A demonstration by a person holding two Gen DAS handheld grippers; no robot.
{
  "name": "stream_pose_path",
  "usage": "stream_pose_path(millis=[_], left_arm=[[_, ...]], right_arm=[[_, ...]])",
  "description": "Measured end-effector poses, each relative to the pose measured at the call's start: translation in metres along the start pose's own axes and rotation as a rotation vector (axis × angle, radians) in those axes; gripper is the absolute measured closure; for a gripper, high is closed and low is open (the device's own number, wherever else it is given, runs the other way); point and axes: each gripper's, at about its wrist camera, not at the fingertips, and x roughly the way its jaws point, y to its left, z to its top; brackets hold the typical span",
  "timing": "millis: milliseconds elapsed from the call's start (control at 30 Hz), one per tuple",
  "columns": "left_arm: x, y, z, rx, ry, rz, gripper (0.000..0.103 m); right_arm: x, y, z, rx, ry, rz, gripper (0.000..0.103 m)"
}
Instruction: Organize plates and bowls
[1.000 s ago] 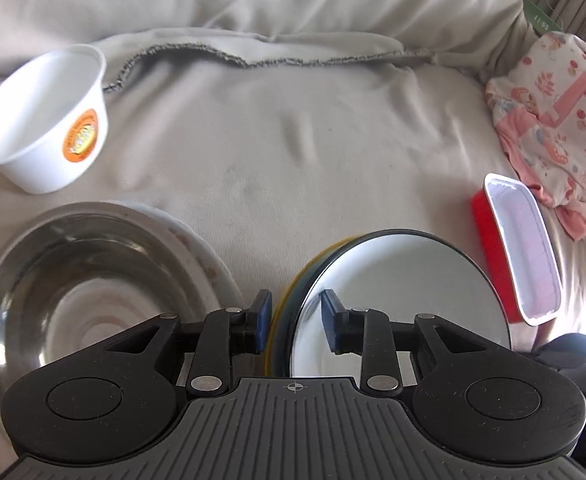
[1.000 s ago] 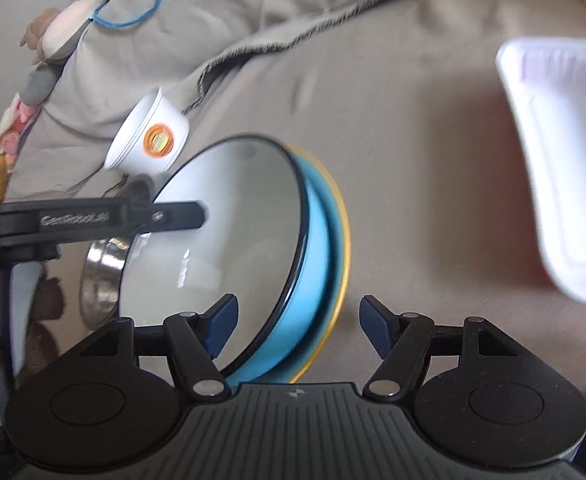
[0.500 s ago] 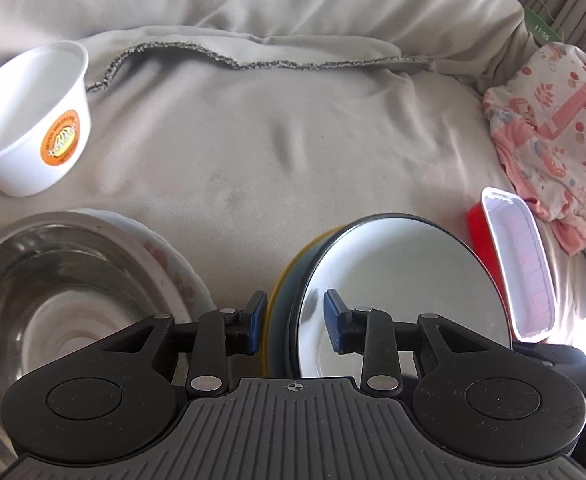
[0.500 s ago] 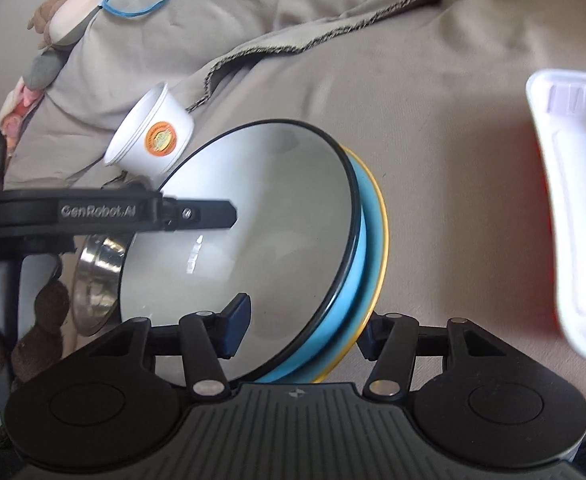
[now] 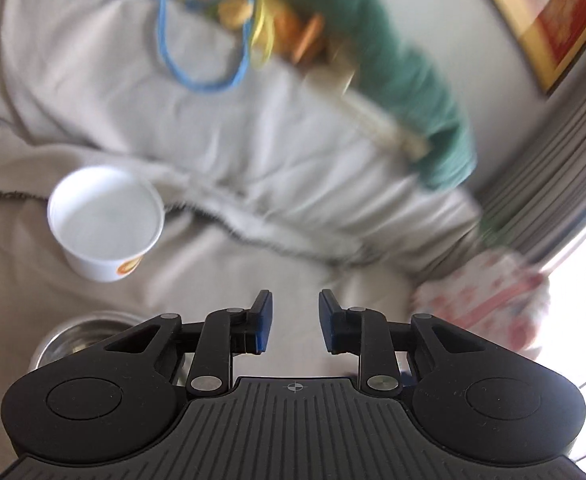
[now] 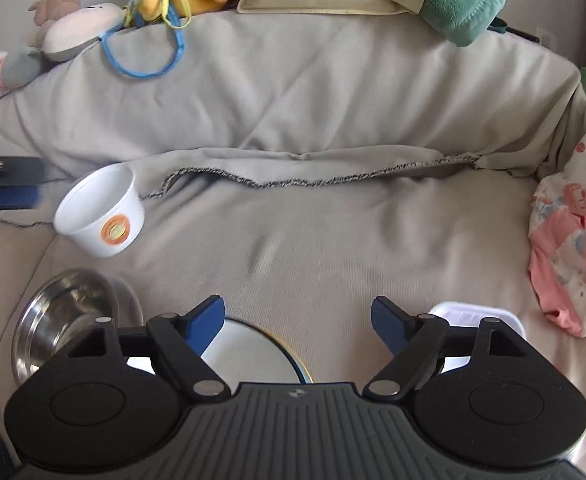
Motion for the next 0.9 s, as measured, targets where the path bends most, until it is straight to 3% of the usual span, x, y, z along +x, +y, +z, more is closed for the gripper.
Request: stream_pose_path(millis=[200,400,533,700,767,900], left_arm=[[-0.041,0.024,0.013,-0.119,-0.122,-0.034,0.075],[-0.034,0.038,0.025,-0.164,-0.091,-0.063,0.076],[-0.032,0.050,0.026,-0.196,-0.062,-0.070,0.078],[-0.025,0.045,0.037,-0.154,-0.055,-0.081,0.078],[-0.011,0.048,0.052,-0.129,-0.041,-0.028,0.078],[0.021,0.068,0.073,0.016,-0.043,0.170,0.078]], right_arm=[[0.040,0.037,0.022,0.021,0.059,0.057,0.022],[0.076,0.079,0.021,0.010,0.125,0.147,0.022],[0.086,0.095,0.023,-0.015,0.141,0.151,0.022],[0.082,0.096,0.029,-0.036,0.111,0.160,0.022],[0.085,0.099,0.036,-0.047,0.111,0.153,0.022],[0.094,0.114,0.058,-0.110,0.120,0.090,0.022]])
